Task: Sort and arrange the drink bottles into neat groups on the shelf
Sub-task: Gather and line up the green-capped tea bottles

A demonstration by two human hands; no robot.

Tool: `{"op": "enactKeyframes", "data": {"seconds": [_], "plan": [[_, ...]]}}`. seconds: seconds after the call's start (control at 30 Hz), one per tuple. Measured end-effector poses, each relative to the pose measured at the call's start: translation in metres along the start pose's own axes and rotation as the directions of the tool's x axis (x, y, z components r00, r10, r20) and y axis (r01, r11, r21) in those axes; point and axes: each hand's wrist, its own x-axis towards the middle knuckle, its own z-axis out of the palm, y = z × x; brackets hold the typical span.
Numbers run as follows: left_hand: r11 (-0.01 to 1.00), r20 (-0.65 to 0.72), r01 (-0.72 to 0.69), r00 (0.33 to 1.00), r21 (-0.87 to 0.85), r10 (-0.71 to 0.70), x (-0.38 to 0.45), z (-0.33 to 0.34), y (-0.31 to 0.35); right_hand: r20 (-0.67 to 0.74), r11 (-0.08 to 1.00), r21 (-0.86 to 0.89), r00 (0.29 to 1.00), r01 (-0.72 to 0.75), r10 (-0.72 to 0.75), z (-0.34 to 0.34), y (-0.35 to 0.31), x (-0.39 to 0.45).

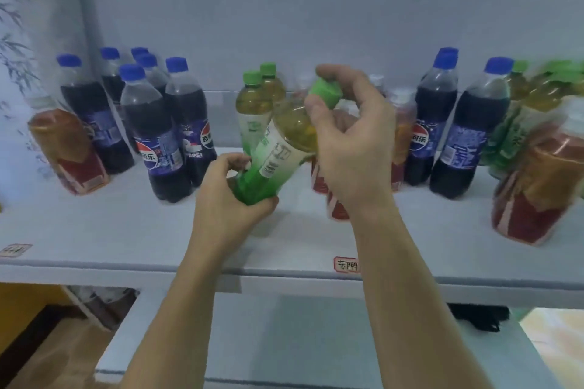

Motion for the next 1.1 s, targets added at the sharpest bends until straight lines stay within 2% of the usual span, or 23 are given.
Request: {"op": "enactKeyframes", "data": {"seconds": [0.1,0.2,0.3,0.4,0.57,0.67,0.8,0.9,1.0,1.1], "plan": [[0.955,-0.042,-0.142,0.990,-0.260,0.135,-0.025,-0.003,0.036,-0.214,1.000,0.011,0.977,-0.015,0.017,-0.045,-0.028,-0.008],[0.841,-0.012,-0.212,0.971,-0.498,0.238,-0.048,0.023,0.069,-0.399,0.998,0.048,0.915,-0.038,0.054,-0.091,-0.048,-0.009],[0.765,0.131,-0.157,0.945,-0.625,0.301,-0.069,0.072,0.100,-0.572,1.000,-0.015,0.821,-0.006,-0.004,-0.145,-0.064,-0.012],[0.763,0.316,-0.064,0.885,-0.643,0.341,-0.092,0.131,0.127,-0.621,0.988,-0.149,0.780,-0.029,-0.071,-0.210,-0.078,-0.017],[0.755,0.487,0.003,0.767,-0.655,0.419,-0.123,0.235,0.182,-0.575,0.947,-0.320,0.797,-0.015,-0.182,-0.315,-0.078,-0.003],[0.800,0.557,0.047,0.742,-0.598,0.373,-0.129,0.304,0.207,-0.529,0.927,-0.375,0.825,-0.018,-0.198,-0.375,-0.058,0.026],[0.919,0.605,-0.032,0.744,-0.394,0.285,-0.118,0.376,0.234,-0.364,0.881,-0.472,0.918,-0.033,-0.160,-0.430,-0.012,0.068],[0.975,0.589,-0.117,0.781,-0.188,0.207,-0.105,0.409,0.251,-0.213,0.839,-0.543,0.973,-0.043,-0.087,-0.445,0.023,0.095],[0.995,0.549,-0.079,0.830,-0.065,0.102,-0.095,0.435,0.252,-0.100,0.816,-0.577,0.995,-0.032,-0.031,-0.448,0.048,0.113],[0.999,0.525,-0.040,0.850,-0.009,0.039,-0.091,0.452,0.248,-0.023,0.777,-0.629,1.000,-0.015,0.001,-0.449,0.058,0.121]]}}
